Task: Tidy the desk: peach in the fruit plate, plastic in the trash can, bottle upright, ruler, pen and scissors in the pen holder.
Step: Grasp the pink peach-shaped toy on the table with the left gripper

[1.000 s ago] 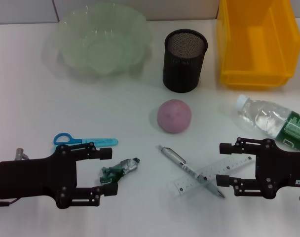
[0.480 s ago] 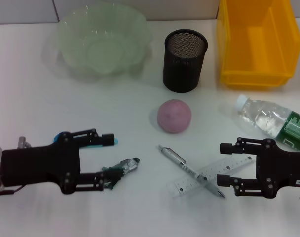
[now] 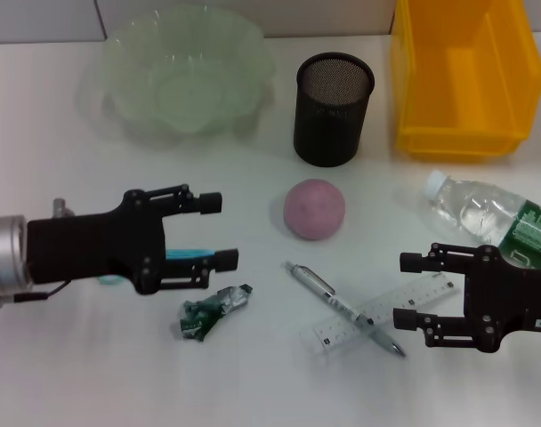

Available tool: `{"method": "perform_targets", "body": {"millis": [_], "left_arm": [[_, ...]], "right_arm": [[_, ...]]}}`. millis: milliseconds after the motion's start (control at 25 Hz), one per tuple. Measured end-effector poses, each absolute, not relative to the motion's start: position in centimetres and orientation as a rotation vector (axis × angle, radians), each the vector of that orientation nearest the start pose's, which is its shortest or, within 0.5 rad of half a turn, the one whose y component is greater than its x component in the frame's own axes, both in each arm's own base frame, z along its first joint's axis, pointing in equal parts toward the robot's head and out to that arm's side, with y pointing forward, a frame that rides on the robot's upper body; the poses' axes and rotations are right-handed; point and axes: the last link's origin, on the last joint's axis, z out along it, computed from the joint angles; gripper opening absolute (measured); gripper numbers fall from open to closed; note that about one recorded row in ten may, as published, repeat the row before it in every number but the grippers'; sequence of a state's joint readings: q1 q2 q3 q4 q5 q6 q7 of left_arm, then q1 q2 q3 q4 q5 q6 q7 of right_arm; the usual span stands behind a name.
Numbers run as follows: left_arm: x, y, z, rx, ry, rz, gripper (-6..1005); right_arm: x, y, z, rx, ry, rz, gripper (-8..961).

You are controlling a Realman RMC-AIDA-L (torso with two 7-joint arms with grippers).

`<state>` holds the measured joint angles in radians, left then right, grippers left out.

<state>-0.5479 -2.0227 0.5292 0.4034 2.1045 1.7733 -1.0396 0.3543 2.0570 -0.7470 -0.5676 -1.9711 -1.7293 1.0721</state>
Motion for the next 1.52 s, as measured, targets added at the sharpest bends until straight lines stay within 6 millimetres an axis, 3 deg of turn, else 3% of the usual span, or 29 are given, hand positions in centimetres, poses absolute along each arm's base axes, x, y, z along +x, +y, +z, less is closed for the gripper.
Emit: {"method": "perform_targets", "body": {"millis": [880,1520], "left_arm": [[-24.1,34.4,-4.1,-2.747,-0.388,-0.78,774],[-23.2,35.9,-6.0,-2.754,-0.409,-0.68,772]], "right_arm": [[29.9,25.2,-1.2,-2.829,0.45,0.796,736],[29.9,25.3,-1.2,-2.831,0.45,0.795,736]]}}
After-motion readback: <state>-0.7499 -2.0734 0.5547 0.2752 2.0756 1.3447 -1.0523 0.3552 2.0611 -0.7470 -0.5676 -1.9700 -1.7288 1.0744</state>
